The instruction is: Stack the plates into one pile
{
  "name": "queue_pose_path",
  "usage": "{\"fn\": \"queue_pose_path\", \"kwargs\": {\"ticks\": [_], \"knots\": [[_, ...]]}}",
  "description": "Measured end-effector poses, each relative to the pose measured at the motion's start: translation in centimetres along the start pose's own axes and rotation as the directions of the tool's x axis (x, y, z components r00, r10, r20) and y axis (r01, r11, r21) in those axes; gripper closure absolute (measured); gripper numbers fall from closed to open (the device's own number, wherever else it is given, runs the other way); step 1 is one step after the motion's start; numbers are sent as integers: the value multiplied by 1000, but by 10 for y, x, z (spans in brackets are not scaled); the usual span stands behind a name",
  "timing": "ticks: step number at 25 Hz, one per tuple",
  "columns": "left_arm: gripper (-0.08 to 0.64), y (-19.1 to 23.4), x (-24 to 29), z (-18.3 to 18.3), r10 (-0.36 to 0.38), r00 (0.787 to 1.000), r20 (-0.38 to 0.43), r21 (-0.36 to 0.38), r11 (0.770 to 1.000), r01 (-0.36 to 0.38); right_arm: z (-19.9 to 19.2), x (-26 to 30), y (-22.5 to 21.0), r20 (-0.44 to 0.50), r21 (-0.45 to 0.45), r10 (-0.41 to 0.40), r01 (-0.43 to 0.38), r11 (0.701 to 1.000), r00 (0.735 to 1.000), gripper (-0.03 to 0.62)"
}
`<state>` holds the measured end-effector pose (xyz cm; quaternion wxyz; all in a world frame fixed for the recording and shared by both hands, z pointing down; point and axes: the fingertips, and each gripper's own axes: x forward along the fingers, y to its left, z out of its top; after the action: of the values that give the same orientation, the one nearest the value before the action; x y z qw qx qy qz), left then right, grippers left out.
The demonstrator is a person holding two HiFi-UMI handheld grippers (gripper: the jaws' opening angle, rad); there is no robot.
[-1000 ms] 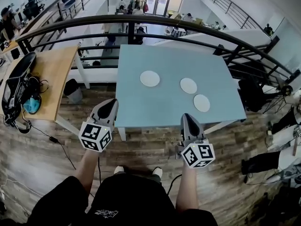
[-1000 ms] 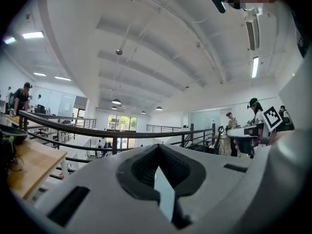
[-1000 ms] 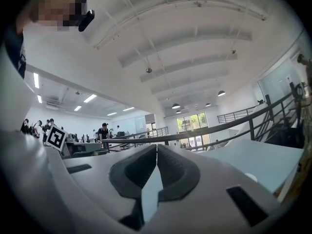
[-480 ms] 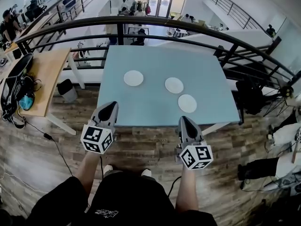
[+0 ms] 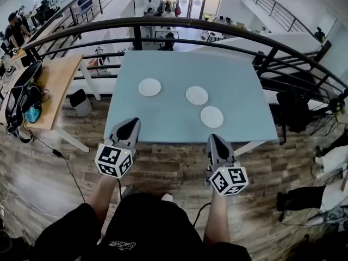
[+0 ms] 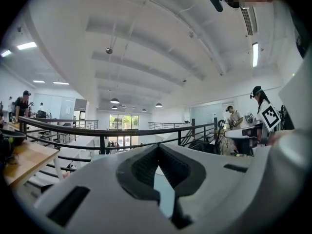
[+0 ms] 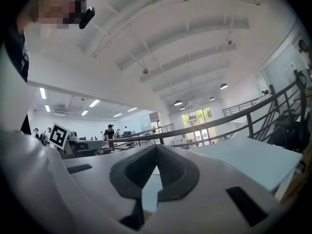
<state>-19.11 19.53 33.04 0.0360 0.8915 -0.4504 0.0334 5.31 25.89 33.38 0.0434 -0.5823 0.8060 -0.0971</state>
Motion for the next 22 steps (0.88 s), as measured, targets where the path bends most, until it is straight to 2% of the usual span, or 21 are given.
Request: {"fn": "queue_pose_path", "kwargs": {"ticks": [7,12,15,22], "knots": [[552,-12,12,-4,4,1000,-8,-8,1000,-4,-3,1,-22,-13,-11,-7,7,1000,1000,586],[552,-13,27,-10,-3,999,-36,11,1000,4,2,11,-33,4,41,-4,3,999,1000,586],[552,-9,43,-12,-10,999,-46,12,1000,10,0,22,-40,-6,55,-10,10,998,1000,586],[552,7,105,-26,-29,997,-72,-36,999,26,-15,58,-63,-81,11,-23,24,1000,996,586]]}}
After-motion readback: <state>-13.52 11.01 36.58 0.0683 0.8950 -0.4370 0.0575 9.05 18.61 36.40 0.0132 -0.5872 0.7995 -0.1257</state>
